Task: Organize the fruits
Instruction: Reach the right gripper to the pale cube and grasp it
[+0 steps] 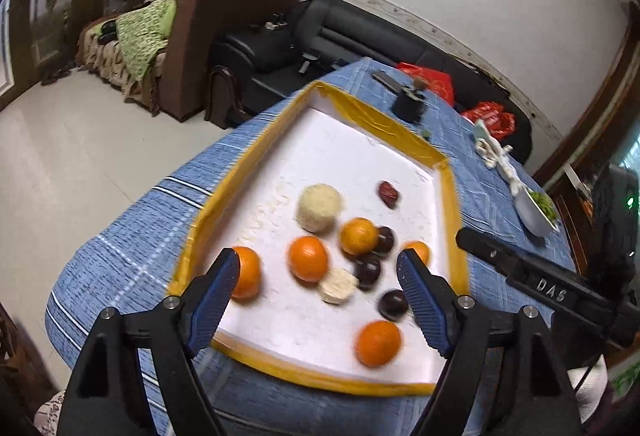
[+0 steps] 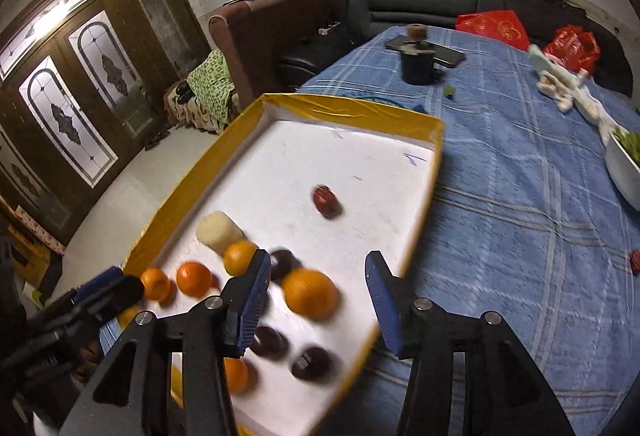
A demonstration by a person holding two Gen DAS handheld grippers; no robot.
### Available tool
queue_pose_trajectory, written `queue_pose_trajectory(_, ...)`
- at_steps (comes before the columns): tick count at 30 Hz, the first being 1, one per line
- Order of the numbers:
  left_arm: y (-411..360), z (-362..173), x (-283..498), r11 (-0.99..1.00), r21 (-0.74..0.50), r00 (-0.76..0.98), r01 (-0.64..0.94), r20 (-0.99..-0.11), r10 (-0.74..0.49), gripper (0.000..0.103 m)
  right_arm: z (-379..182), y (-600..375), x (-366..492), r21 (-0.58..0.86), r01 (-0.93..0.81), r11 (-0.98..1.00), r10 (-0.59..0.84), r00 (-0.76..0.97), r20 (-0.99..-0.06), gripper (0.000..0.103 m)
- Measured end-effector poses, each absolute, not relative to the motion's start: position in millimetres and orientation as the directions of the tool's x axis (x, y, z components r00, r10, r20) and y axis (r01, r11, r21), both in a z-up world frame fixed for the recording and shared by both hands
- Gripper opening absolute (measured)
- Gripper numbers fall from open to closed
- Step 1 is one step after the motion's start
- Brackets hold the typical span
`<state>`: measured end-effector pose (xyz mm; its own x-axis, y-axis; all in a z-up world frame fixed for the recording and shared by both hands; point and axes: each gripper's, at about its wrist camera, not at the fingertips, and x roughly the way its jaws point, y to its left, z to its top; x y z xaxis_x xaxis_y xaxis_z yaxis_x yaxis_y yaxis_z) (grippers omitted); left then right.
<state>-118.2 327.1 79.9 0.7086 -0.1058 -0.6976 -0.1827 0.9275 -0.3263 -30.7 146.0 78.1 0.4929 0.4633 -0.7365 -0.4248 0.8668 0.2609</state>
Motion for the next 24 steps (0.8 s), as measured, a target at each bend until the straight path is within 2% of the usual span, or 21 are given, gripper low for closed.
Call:
queue_pose_trajectory(8,262,100,-128,0.954,-0.299,0.706,-0.017,-0.679,-0.2,0.084,68,46,-46,0.252,-0.287,0.924,0.374,0.549,-0.748,0.056)
queue_pose_trajectory(15,195,95,-133,0.942,-0.313,0.652,0.121,-0.69,-0.313,0.084,60,-91,-25,0.194,-0.014,0.981,0.158,0.635,-0.756,0.055)
queue_pose_trajectory(17,181,91,-132,0.944,-0.299,0.632,0.139,-0.707,-0.317,0.084,57,-121,-11,0.193,0.049,0.98,0.117,0.64,-0.76,0.055)
queue_pose_trajectory(19,175,89,-132,0.948,-0.286,0.621,0.142,-0.72,-0.31,0.084,54,-149,8,0.227,0.112,0.968,0.107,0.634,-0.766,0.045)
queue_pose_trajectory(20,173,88,-132,0.951,-0.277,0.619,0.137,-0.725,-0.301,0.084,52,-154,15,0.236,0.122,0.964,0.108,0.629,-0.77,0.044)
queue_pose_trajectory(24,171,88,-130,0.961,-0.254,0.618,0.112,-0.74,-0.268,0.084,40,-161,48,0.241,0.132,0.962,0.117,0.597,-0.794,0.044)
